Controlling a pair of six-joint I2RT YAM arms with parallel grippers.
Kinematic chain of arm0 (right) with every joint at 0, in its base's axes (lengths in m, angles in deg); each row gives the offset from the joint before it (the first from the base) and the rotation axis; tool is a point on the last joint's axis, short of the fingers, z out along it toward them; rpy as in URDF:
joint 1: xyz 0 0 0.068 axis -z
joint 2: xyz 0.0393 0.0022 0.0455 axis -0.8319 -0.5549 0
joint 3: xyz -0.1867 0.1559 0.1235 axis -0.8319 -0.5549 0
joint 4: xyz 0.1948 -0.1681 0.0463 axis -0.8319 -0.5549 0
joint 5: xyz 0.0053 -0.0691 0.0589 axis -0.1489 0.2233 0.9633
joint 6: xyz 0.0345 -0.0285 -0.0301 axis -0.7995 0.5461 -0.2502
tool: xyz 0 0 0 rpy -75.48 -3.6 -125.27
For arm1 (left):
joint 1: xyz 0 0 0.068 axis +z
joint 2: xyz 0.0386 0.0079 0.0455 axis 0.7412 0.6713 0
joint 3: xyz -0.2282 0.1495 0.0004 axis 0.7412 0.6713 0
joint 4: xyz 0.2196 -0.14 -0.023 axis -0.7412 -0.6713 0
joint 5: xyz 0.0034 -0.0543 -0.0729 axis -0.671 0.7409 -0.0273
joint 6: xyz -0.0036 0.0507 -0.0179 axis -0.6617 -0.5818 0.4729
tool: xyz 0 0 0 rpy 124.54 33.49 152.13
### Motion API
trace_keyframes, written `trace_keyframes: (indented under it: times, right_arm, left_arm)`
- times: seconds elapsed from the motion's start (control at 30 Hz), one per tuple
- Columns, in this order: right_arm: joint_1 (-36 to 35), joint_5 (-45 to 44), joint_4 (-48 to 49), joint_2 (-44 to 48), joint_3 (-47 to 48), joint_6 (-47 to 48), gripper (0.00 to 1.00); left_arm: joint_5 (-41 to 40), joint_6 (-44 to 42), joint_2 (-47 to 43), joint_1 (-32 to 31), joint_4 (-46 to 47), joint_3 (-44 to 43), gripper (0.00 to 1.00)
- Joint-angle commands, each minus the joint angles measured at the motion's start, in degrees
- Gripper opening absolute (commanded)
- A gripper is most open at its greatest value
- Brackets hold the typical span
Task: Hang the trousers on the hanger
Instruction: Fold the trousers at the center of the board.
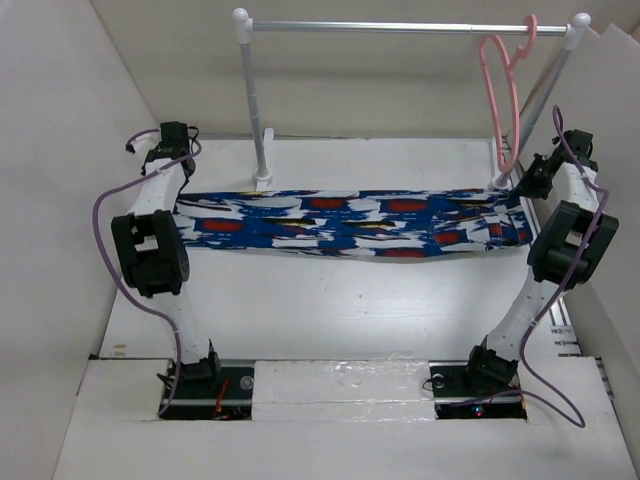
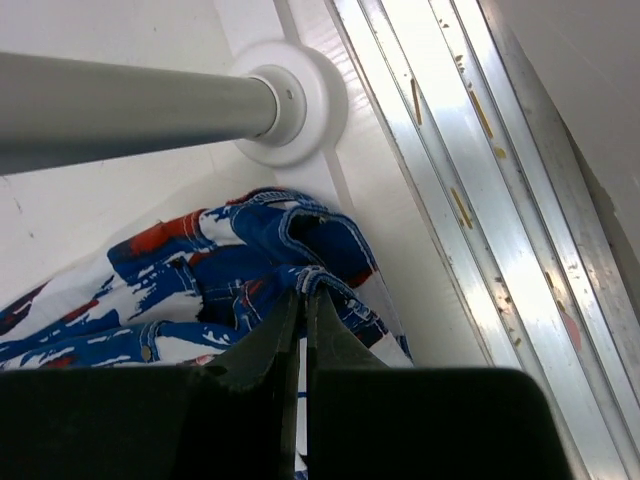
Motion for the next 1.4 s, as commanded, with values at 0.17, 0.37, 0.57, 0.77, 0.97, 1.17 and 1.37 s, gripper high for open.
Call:
trace_keyframes:
  times: [0.17,0.37,0.57,0.77,0.97,1.17,1.37]
  right_arm:
    - [-0.15,-0.85,10.6,-0.78,2.45,-2.8,0.39]
    - [1.77,5.73,16.13,11.3,-10.35,-1.31,0.66]
    - [2.39,7.15,22.82,23.02,-25.57,-2.18,0.52]
    - [1.25,10.38,29.4,35.25,-42.95,-4.9,0.0]
    - [2.91,16.44,33.01,37.81,-53.09,-8.42,0.52]
    - [10.21,22.88,40.83,35.88,-61.63,-10.63,0.76]
    - [11.36,21.31,44.26,28.24,-59.34,-11.23,0.77]
  left_arm:
    - [-2.47,-4.24,11.76,0.21,-3.49,-16.38,0.27]
    - [-2.37,-5.48,4.97,0.99,-3.71,-11.63,0.71]
    - [3.92,-2.24,-10.28,3.19,2.72,9.12,0.68]
    - [17.46,0.68,-14.87,6.01,6.85,23.58,0.65]
    - [25.29,2.87,-8.54,6.53,8.35,23.77,0.68]
    - [27.68,3.84,-5.64,6.53,13.09,25.09,0.68]
    - [25.67,3.23,-2.21,6.53,13.27,22.98,0.56]
